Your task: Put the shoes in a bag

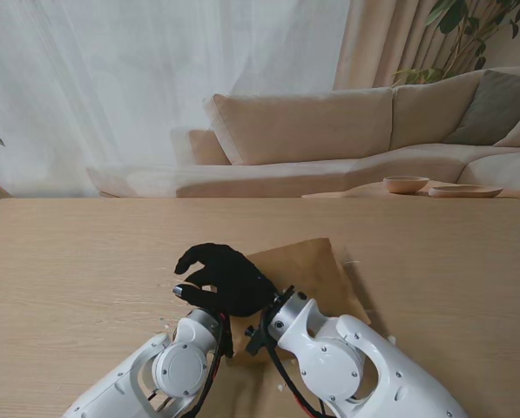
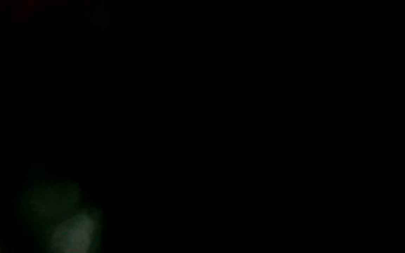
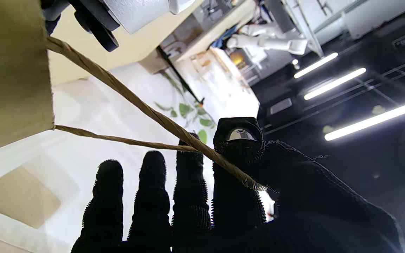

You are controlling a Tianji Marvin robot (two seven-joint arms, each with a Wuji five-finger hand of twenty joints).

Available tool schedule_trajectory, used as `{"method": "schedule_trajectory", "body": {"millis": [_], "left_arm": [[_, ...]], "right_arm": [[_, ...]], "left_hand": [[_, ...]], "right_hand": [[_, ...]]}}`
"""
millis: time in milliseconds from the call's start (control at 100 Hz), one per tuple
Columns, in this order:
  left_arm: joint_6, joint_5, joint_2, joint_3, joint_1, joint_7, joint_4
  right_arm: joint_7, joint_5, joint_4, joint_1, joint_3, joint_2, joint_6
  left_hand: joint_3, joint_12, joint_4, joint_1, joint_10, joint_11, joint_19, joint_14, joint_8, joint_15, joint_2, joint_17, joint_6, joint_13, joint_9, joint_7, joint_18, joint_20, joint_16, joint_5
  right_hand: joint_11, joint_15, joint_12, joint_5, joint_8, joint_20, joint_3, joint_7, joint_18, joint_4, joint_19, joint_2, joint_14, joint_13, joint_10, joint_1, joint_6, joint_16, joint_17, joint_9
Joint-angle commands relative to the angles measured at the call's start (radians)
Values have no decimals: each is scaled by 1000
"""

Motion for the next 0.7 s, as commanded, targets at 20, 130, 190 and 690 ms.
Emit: {"method": "schedule_trajectory", "body": {"millis": [20,130,190,690], "left_arm": [[0,-5,-15,8,-15,-12,-16],[12,-4,-12,15,-24,-29,-8],[25,-2,-7,14,-27,-47,-8],[79,23,47,-28,-36,-224,-25]], "right_arm": [[22,1,-5,-2,-1,-8,1],[33,2,-7,-5,5,-5,8],[38,2,-10,-9,10,-3,13],[54,-5,-15,-26,34,3,40]], "left_hand": [[54,57,45,91,54,174,20,-16,19,60,139,-11,-152,12,67,80,-7,31,26,-9],[20,-4,51,87,35,189,20,-21,6,-37,139,-10,-157,12,29,58,-9,31,-1,-30],[44,-99,54,65,17,199,17,-21,9,-109,114,-9,-159,15,-5,45,-10,26,-51,-45],[513,-677,34,-349,-57,-349,-196,-87,-15,-583,-74,52,-121,15,-54,-47,-10,-635,-772,-340]], "right_hand": [[13,-13,8,18,26,10,-25,10,-28,29,-20,61,-37,-9,-15,25,-33,-8,-2,-2],[12,-14,8,13,27,12,-30,8,-28,28,-22,62,-36,-11,-15,25,-35,-9,-2,-5],[12,-14,9,13,27,13,-32,8,-27,29,-22,63,-37,-12,-14,26,-36,-9,-2,-4],[13,-14,11,8,28,21,-43,9,-28,31,-28,63,-36,-11,-13,34,-29,-9,-1,-3]]}}
